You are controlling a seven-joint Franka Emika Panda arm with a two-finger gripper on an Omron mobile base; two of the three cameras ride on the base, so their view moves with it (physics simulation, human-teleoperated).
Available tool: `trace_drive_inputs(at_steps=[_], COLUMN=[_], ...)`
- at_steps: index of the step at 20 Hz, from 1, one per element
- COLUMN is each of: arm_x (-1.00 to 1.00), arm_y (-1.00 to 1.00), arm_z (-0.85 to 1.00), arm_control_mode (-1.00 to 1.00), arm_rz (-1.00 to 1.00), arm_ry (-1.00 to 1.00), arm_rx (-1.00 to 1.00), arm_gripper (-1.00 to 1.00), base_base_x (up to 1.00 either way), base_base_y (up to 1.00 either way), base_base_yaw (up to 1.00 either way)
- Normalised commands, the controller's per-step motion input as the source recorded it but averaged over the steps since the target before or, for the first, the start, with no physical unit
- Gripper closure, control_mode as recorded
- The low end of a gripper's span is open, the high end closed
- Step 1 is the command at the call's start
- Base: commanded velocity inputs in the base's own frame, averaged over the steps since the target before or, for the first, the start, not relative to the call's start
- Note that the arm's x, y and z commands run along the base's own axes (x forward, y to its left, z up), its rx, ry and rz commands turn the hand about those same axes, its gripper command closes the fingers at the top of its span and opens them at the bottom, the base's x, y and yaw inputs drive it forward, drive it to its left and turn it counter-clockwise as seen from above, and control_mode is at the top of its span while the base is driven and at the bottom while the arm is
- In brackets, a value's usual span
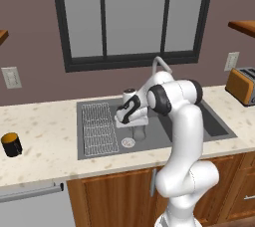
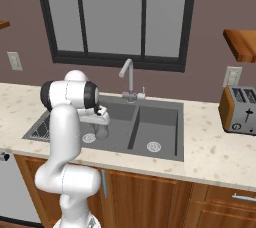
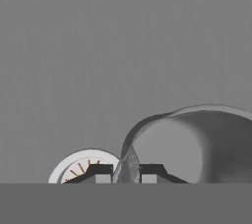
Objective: Place the glass cup in the left basin and the mug in the right basin of the sink.
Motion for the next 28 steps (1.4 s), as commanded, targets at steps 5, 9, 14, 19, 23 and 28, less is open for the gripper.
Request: trace_drive_inputs(at_steps=[5, 9, 14, 19, 23, 28], arm_x=[0.00, -0.08, -0.20, -0.24, -0.30, -0.35], arm_y=[0.00, -0.01, 0.00, 0.00, 0.00, 0.01], arm_z=[-0.04, 0.10, 0.26, 0.34, 0.38, 0.41], arm_control_mode=[-1.00, -1.00, -1.00, -1.00, -1.00, -1.00], arm_rz=[0.00, 0.00, 0.00, 0.00, 0.00, 0.01], arm_ry=[0.00, 0.00, 0.00, 0.00, 0.04, 0.02], arm_rx=[-0.03, -0.04, -0.01, 0.00, 0.02, 0.03], arm_gripper=[-1.00, -1.00, -1.00, -1.00, -1.00, -1.00], base_base_x=[0.00, 0.00, 0.00, 0.00, 0.00, 0.00], base_base_y=[0.00, 0.00, 0.00, 0.00, 0.00, 0.00], base_base_yaw=[0.00, 0.00, 0.00, 0.00, 0.00, 0.00])
